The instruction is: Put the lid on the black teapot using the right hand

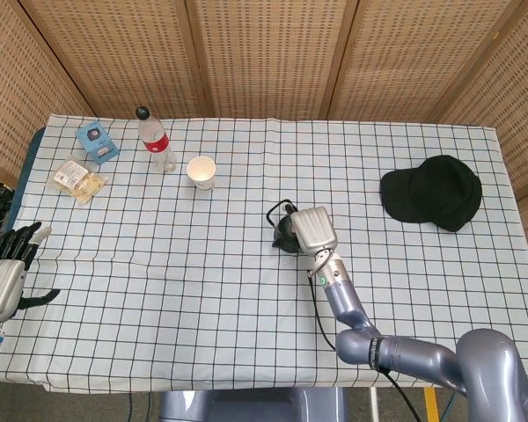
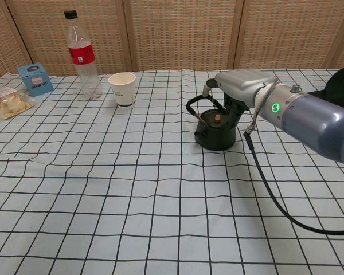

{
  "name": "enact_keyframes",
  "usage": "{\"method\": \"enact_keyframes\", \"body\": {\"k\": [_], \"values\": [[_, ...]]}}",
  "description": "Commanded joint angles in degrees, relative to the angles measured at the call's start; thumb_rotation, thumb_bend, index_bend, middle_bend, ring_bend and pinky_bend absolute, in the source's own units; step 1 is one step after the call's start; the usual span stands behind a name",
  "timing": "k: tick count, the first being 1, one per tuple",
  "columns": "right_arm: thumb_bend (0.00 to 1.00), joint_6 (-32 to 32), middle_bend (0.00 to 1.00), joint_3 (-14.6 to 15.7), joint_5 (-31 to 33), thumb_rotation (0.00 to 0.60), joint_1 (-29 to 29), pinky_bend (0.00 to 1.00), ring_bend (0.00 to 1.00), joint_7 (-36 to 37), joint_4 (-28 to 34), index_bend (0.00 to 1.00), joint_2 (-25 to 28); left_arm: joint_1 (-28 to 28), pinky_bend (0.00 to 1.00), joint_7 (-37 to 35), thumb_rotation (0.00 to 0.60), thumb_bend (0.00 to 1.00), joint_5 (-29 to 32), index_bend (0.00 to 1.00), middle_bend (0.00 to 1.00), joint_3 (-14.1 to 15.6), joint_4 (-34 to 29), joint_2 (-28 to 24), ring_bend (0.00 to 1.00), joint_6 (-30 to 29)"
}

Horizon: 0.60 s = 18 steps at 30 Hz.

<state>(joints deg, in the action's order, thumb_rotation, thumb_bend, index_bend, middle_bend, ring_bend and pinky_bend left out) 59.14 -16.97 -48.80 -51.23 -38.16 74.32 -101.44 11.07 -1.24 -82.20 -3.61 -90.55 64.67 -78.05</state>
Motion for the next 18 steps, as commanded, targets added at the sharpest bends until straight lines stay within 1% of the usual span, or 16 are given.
{"method": "enact_keyframes", "body": {"k": [1,4,6,9,10,13,15,16,17,18], "values": [[0.38,0.7,0.98,-0.1,0.0,0.600,0.1,0.66,0.96,-0.5,1.1,0.21,0.5,-0.1,0.00,0.0,0.600,0.00,-0.1,0.00,0.00,0.0,-0.1,0.0,0.00,-0.1],[0.38,1.6,0.97,-0.1,-0.4,0.600,0.2,0.65,0.94,-0.9,2.3,0.19,1.0,-0.2,0.00,-0.2,0.600,0.00,-0.2,0.00,0.00,0.0,-0.2,-0.1,0.00,-0.5],[0.38,2.6,0.94,-0.2,-1.0,0.600,0.3,0.64,0.92,-1.0,3.2,0.19,1.5,-0.2,0.00,-0.3,0.600,0.00,-0.3,0.00,0.00,0.0,-0.2,-0.2,0.00,-0.6],[0.38,4.8,0.85,-0.1,-2.7,0.600,1.2,0.58,0.84,-0.7,5.7,0.18,3.0,-0.3,0.00,-0.5,0.600,0.00,-0.3,0.00,0.00,-0.1,-0.1,-0.2,0.00,-0.8],[0.38,5.9,0.80,0.2,-3.9,0.600,1.6,0.55,0.80,-0.7,6.7,0.18,3.7,-0.3,0.00,-0.5,0.600,0.00,-0.3,0.00,0.00,-0.1,-0.1,-0.2,0.00,-0.8],[0.35,10.2,0.68,1.9,-8.3,0.600,3.6,0.51,0.72,-1.0,10.2,0.18,6.4,-0.2,0.00,-0.5,0.600,0.00,-0.3,0.00,0.00,-0.1,0.1,-0.1,0.00,-0.7],[0.33,13.7,0.59,3.5,-11.6,0.600,5.5,0.50,0.64,-1.2,12.4,0.18,8.1,-0.2,0.00,-0.6,0.600,0.00,-0.4,0.00,0.00,-0.1,0.2,0.1,0.00,-0.8],[0.32,16.1,0.51,4.8,-14.1,0.600,7.0,0.47,0.56,-0.8,13.7,0.18,9.2,-0.2,0.00,-0.5,0.600,0.00,-0.6,0.00,0.00,-0.1,0.3,0.3,0.00,-0.9],[0.32,17.7,0.41,5.9,-15.8,0.600,8.2,0.43,0.45,-0.4,14.6,0.18,10.1,-0.2,0.00,-0.4,0.600,0.00,-0.8,0.00,0.00,-0.1,0.4,0.5,0.00,-1.0],[0.31,19.2,0.33,7.1,-17.5,0.600,9.5,0.38,0.37,0.3,15.5,0.18,11.1,-0.2,0.00,-0.2,0.600,0.00,-1.0,0.00,0.00,0.0,0.6,0.6,0.00,-1.2]]}}
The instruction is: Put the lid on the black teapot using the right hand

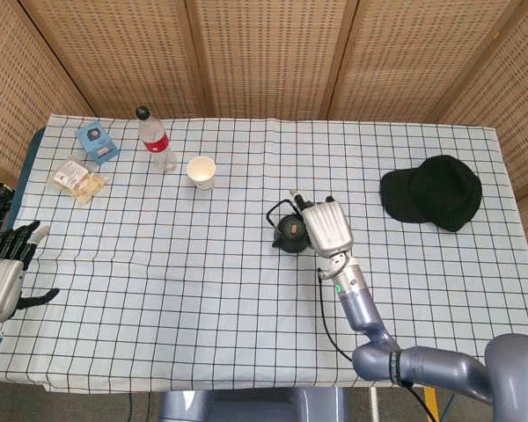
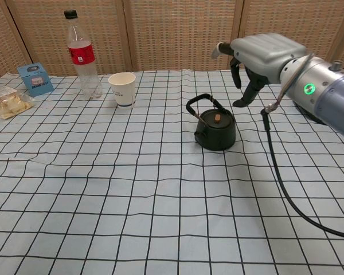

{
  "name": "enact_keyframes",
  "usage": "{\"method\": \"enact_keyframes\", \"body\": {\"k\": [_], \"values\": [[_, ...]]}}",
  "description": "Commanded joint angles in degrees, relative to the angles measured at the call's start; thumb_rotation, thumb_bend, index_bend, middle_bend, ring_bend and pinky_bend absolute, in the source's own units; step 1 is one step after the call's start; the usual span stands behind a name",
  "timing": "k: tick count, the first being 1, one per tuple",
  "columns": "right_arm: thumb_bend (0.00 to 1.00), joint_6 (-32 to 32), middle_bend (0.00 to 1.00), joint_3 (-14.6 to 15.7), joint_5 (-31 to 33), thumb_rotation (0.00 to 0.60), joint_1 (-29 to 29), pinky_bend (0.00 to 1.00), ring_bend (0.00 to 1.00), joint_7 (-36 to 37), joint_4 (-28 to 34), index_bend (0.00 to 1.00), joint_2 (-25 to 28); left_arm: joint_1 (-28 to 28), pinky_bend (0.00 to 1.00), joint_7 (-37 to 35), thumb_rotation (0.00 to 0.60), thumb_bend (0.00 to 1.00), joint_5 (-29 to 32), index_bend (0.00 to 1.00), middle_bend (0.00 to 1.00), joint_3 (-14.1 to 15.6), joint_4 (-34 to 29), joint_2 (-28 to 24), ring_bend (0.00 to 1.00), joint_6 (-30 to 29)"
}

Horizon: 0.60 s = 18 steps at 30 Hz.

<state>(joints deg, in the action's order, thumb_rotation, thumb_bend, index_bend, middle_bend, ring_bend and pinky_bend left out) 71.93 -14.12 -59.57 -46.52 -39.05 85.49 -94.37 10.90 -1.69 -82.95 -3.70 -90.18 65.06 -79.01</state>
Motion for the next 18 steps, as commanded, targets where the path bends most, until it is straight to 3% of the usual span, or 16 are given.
{"method": "enact_keyframes", "body": {"k": [1,2,4,6,11,18], "values": [[0.31,7.9,0.22,5.5,-8.4,0.600,6.3,0.29,0.26,2.1,5.2,0.16,5.1,0.0,0.00,0.5,0.600,0.00,-0.5,0.00,0.00,0.1,0.3,0.4,0.00,-0.4],[0.30,9.4,0.12,6.8,-10.1,0.600,7.8,0.21,0.15,3.3,5.9,0.14,6.2,-0.1,0.00,0.7,0.600,0.00,-0.7,0.00,0.00,0.2,0.4,0.6,0.00,-0.7],[0.28,11.8,0.02,9.7,-13.0,0.600,11.1,0.08,0.03,6.0,7.0,0.09,8.6,-0.3,0.00,1.1,0.600,0.00,-1.2,0.00,0.00,0.1,0.5,0.9,0.00,-1.6],[0.25,13.2,0.00,12.2,-14.8,0.600,13.8,0.01,0.00,8.2,7.7,0.06,10.4,-0.5,0.00,1.2,0.600,0.00,-1.6,0.00,0.00,0.0,0.8,1.3,0.00,-2.5],[0.23,15.3,0.00,18.0,-18.4,0.600,20.0,0.00,0.00,13.3,6.6,0.02,14.4,-1.2,0.00,1.9,0.600,0.00,-1.8,0.00,0.00,-0.2,1.3,1.8,0.00,-4.2],[0.23,18.3,0.00,21.2,-22.0,0.600,26.4,0.00,0.00,20.0,0.2,0.01,15.3,-1.7,0.00,2.8,0.600,0.00,-2.3,0.00,0.00,-0.3,1.5,2.4,0.00,-5.7]]}}
